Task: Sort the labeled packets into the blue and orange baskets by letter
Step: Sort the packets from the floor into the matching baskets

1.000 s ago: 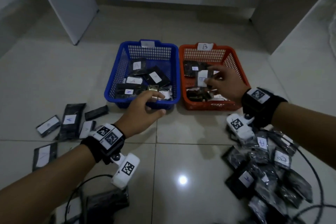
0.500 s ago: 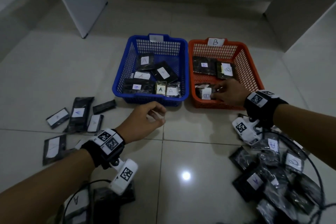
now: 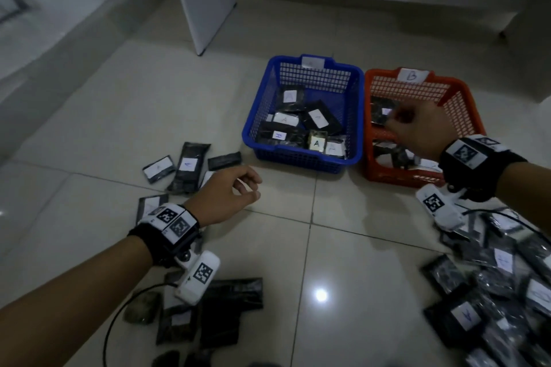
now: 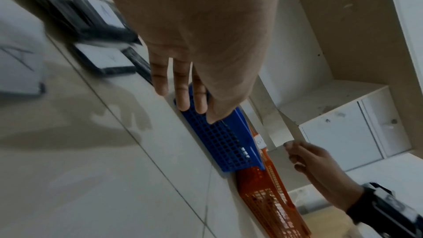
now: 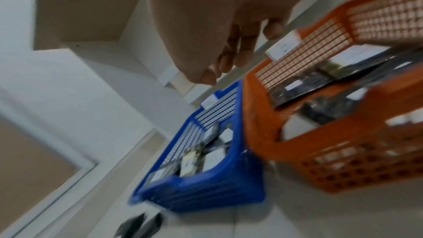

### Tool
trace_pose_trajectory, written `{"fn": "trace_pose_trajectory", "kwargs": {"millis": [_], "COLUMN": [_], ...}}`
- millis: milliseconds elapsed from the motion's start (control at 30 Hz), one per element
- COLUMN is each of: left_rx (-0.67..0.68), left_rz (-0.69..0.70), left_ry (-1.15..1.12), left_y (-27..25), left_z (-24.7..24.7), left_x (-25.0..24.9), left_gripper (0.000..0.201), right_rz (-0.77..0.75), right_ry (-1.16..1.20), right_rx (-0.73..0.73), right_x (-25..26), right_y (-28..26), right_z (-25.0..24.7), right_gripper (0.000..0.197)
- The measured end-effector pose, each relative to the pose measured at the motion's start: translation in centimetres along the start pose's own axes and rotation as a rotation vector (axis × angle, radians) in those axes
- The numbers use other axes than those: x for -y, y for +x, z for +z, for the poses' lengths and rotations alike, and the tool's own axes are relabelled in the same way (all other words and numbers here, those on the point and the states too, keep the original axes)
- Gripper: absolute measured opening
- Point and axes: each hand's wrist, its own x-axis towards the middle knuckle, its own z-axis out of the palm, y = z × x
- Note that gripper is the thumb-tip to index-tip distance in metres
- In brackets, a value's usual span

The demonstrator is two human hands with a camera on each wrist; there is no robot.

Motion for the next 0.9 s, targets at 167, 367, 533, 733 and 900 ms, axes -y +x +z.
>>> {"fn": "trace_pose_trajectory", "kwargs": {"millis": [167,367,533,733,900], "left_rx": [-0.156,-0.358,-0.313,-0.334,-0.348], "left_rz": [-0.042,-0.174,-0.253,-0.221,-0.314], "left_ry": [0.18,0.305,0.316,0.215,0.113], "left_y": [-1.5,-0.5,0.0,0.5,1.1], "left_z": [-3.3,-7.1,-7.6,-7.8,-8.0], "left_x": [3.3,6.1,8.6,9.8,9.9], "left_gripper": [0.02,0.038,0.053,0.06,0.078], "right_rz": [-0.373,-0.567,-0.518,-0.498,-0.512], "right_ry": [0.08,0.193,0.092,-0.012,-0.141], "right_rx": [0.031,0.234,0.655,0.72,0.647], "right_x": [7.7,13.6,15.9,18.0,18.5], "right_y": [-1.7,-4.3,-4.6,-2.7,-1.9], "right_z": [4.6,11.7,17.0,22.2,24.7], "right_gripper": [0.011,0.009,0.036,0.054,0.072]}}
